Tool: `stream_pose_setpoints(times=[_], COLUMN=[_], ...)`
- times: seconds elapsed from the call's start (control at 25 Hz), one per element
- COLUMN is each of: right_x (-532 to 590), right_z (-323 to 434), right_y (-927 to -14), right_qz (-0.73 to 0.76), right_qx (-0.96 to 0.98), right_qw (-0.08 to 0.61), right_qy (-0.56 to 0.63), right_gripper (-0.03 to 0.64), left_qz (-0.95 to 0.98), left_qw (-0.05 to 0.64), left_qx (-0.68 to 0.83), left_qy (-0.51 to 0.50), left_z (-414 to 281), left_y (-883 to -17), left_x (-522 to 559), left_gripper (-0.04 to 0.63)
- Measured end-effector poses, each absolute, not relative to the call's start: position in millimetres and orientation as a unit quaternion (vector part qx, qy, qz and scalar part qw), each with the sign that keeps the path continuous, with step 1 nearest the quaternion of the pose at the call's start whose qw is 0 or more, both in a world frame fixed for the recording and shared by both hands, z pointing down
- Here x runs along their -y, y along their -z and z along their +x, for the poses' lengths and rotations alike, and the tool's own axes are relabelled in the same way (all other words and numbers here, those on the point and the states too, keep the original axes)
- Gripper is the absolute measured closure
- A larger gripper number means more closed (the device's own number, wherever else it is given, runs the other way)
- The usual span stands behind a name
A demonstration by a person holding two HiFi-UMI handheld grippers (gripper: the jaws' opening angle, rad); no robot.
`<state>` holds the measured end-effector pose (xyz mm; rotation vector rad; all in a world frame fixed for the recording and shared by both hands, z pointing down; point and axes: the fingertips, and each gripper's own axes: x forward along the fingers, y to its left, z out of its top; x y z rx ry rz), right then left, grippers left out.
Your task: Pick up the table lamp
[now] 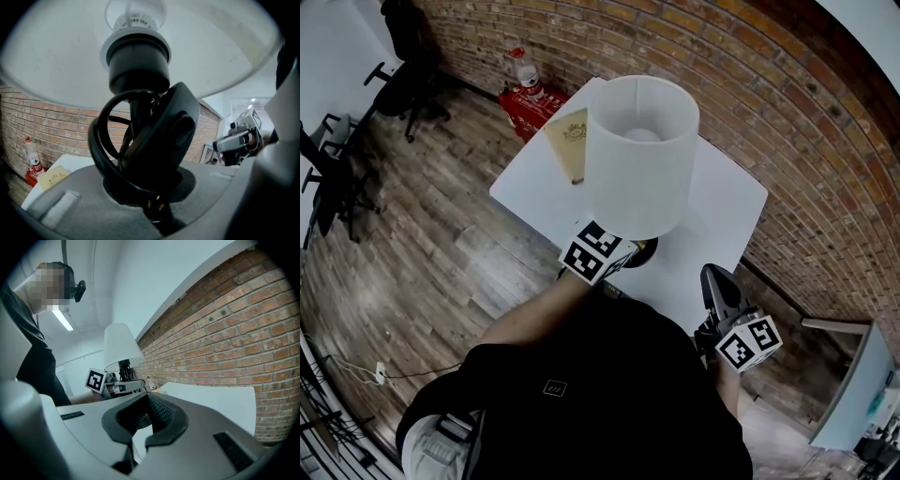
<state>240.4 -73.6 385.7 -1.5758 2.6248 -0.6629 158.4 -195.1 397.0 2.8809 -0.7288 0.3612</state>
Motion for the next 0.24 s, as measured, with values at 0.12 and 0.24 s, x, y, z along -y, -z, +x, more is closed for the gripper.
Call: stream_pose_setpoints(times=[0.12,0.24], right_x=[80.7,85.9], right_z=[235.5,231.3], right_y=[-386.3,-388.7], right_qz=[-0.5,-0.499], right_qx=[-0.84,-0.84], right_qw=[0.001,-0.001], right_qy=[0.211,0.213], right_gripper=[0.604,0.604], left_qz=[0.959,0.959], left_qw=[0.077,0.076], left_qx=[0.246,0.248], left_qy=[-0.117,-0.114], left_z=[153.9,149.5], left_y=[-397.5,-396.8], left_x=[203.7,210.9], left_gripper=[0.543,0.543])
